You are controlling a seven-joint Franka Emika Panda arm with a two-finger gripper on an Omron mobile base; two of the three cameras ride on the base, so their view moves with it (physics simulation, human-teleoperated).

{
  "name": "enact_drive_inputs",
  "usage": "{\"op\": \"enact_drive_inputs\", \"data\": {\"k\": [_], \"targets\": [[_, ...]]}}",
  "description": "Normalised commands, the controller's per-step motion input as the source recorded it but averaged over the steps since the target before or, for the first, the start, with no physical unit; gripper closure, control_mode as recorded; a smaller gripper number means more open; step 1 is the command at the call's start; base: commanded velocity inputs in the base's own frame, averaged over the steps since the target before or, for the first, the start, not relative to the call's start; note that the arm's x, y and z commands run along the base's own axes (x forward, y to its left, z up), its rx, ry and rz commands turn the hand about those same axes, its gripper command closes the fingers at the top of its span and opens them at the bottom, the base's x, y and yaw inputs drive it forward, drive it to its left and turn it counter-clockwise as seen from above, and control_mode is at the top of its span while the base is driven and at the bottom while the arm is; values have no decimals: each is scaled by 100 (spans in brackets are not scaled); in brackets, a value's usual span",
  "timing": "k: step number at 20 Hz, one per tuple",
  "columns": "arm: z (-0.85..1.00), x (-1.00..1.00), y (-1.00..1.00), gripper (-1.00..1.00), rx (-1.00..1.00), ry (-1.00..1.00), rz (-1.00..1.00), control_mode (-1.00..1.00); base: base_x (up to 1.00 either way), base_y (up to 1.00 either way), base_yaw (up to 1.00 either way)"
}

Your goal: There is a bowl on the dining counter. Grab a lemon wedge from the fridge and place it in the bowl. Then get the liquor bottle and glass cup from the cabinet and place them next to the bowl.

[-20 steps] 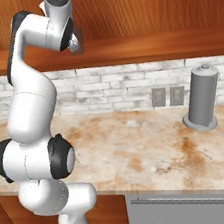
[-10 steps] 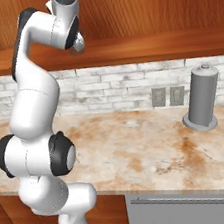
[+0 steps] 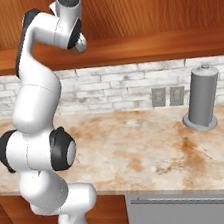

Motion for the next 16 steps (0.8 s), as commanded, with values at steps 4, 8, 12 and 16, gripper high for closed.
{"op": "enact_drive_inputs", "data": {"k": [4,8,12,16], "targets": [[-10,21,0,-100,0,0,0,-100,0,0,0],[-11,18,0,-100,0,0,0,-100,0,0,0],[-10,13,0,-100,-1,0,0,-100,0,0,0],[-10,12,-1,-100,-1,0,0,-100,0,0,0]]}}
